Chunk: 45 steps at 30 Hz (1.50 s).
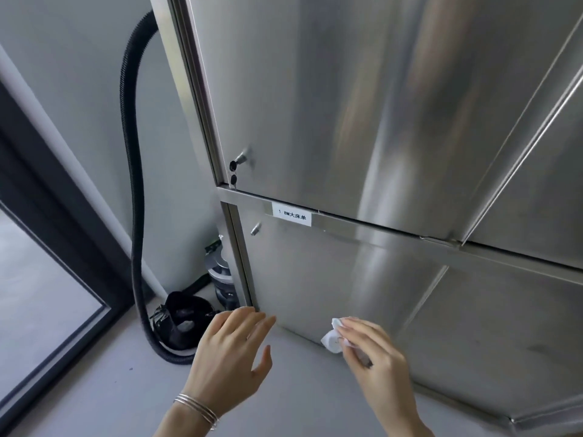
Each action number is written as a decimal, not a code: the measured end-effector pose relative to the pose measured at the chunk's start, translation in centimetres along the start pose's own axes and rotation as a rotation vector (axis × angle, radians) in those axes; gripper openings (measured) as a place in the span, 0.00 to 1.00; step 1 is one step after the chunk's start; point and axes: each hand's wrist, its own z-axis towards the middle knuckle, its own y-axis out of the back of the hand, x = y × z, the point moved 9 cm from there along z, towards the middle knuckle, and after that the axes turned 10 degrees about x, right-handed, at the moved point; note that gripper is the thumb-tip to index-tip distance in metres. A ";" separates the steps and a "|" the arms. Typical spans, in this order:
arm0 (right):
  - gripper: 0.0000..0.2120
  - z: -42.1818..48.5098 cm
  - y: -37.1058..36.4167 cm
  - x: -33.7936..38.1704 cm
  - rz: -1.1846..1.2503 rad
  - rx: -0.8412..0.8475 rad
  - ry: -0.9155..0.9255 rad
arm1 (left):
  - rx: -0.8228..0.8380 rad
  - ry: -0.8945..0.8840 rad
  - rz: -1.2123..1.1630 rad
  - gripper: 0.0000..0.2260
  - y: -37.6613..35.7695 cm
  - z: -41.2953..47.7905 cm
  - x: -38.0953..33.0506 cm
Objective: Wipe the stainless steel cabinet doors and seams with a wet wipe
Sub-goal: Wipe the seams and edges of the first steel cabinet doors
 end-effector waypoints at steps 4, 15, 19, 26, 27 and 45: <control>0.11 4.6 -2.6 1.6 -0.029 0.037 0.043 | 0.014 -0.016 -0.002 0.17 0.0 2.4 3.6; 0.11 8.3 -9.0 2.9 -0.144 -0.011 -0.101 | 0.057 -0.188 -0.056 0.17 -2.4 5.8 12.2; 0.11 9.9 -12.2 5.2 -0.170 -0.056 -0.147 | 0.063 -0.284 -0.047 0.17 -1.9 6.3 16.8; 0.12 14.3 -17.6 8.5 -0.193 -0.065 -0.114 | 0.043 -0.359 -0.049 0.17 -1.0 7.3 24.3; 0.11 14.8 -18.1 8.8 -0.196 -0.069 -0.113 | 0.044 -0.359 -0.058 0.17 -1.2 7.2 25.0; 0.12 21.2 -26.9 8.3 -0.278 0.003 -0.007 | 0.086 -0.505 0.027 0.17 -3.9 12.0 33.5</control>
